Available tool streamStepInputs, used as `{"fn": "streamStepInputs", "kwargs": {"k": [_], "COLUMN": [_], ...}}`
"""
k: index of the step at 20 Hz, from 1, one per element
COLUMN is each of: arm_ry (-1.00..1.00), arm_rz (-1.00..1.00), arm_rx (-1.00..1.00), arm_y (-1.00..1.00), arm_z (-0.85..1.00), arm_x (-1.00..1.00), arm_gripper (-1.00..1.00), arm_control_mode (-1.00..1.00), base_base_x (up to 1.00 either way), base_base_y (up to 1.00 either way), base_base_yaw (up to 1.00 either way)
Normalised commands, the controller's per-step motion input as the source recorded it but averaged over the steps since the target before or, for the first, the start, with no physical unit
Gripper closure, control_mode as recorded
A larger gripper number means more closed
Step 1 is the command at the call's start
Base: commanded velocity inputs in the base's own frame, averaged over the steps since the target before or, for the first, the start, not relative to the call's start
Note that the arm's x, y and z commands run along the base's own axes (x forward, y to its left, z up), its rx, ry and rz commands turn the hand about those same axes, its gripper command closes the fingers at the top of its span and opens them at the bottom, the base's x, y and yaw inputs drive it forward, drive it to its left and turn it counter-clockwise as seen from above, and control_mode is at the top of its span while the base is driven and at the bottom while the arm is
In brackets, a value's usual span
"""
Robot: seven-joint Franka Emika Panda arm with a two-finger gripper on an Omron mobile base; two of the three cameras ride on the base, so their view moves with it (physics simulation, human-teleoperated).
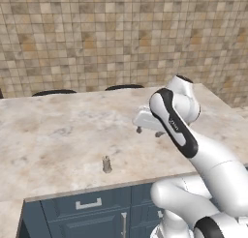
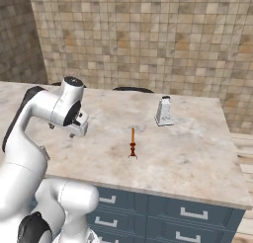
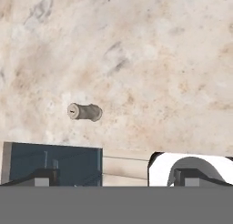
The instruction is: Pick the candle and candle from the dining table and place them in the open cabinet. Close the cabinet after placing the objects.
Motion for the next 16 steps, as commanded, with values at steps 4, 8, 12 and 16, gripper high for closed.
{"fn": "streamStepInputs", "kwargs": {"k": [4,8,12,16], "arm_ry": [0.00,0.00,0.00,0.00], "arm_rz": [0.05,0.07,0.11,0.14], "arm_rx": [-0.03,0.00,0.00,0.00], "arm_y": [0.23,0.24,0.17,0.16], "arm_z": [-0.46,-0.57,-0.51,-0.53], "arm_x": [0.00,0.00,0.00,0.00], "arm_gripper": [-1.00,-1.00,-1.00,-1.00], "arm_control_mode": [-1.00,-1.00,-1.00,-1.00], "base_base_x": [0.00,0.00,0.00,0.00], "base_base_y": [0.00,0.00,0.00,0.00], "base_base_yaw": [0.00,0.00,0.00,0.00]}}
